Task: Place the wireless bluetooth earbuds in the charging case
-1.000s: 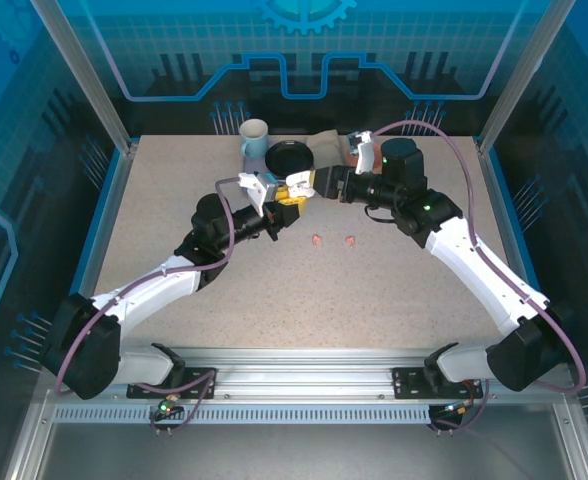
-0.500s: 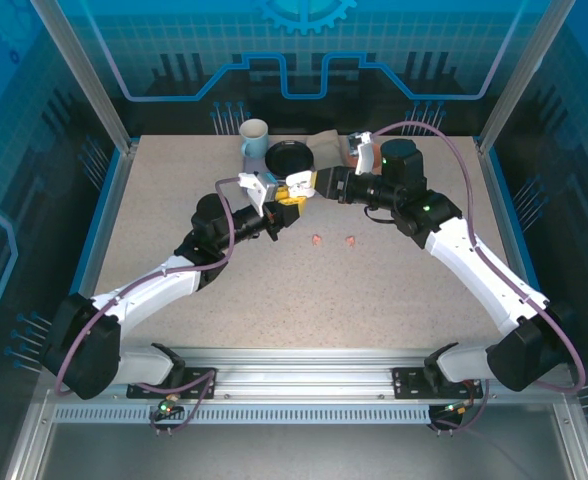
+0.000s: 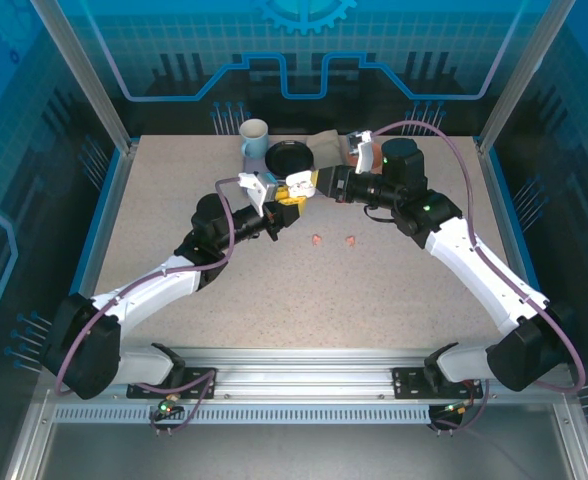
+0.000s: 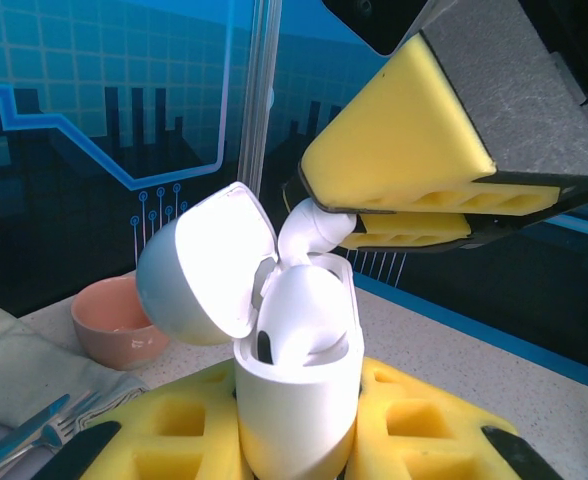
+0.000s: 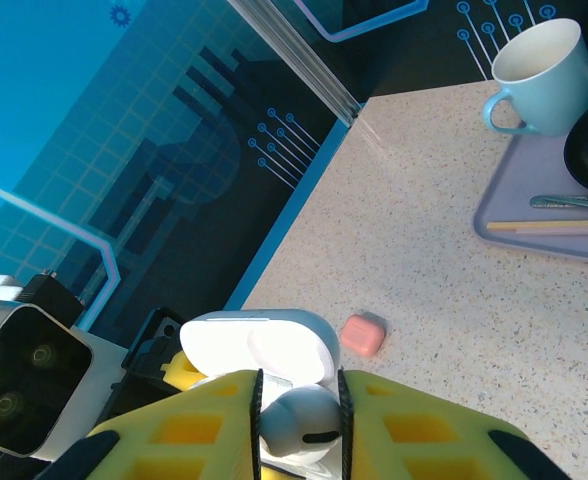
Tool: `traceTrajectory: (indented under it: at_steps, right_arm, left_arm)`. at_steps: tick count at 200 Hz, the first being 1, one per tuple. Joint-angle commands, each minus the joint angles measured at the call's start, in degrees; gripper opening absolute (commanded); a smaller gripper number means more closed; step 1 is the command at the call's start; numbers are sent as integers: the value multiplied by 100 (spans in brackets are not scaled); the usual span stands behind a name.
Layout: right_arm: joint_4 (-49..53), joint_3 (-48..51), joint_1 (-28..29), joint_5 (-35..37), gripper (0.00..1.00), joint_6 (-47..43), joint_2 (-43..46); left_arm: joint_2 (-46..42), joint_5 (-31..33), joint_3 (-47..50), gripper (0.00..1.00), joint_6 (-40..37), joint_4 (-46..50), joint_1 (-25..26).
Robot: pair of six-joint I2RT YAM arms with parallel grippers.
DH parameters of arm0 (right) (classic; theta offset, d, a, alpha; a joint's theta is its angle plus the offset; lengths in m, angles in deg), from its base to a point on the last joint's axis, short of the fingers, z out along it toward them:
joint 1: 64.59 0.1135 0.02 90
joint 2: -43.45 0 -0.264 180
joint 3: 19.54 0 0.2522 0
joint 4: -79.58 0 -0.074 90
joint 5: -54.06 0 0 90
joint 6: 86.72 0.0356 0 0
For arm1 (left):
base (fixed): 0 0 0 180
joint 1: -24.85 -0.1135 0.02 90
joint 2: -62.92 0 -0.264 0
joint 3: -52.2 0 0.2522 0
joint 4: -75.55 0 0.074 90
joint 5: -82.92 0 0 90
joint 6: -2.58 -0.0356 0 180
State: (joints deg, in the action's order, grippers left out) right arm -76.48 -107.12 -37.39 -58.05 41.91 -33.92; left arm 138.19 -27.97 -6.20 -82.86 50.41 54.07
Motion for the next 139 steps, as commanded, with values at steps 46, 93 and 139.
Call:
traceTrajectory:
  at_steps: [46,93,139]
  right_arm:
    - [-14,-99,-97,83,24,-98,208]
    - [228,-294,-98,312,25,-371,311]
    - [608,-562,-88,507,24,-795,286]
  left_arm:
    - [-126,-39,-103,0,-41,-177,25]
    - [-91,-55,-115,0,-16,-182,28]
    - [-54,-66,-146,0,-3,-177,28]
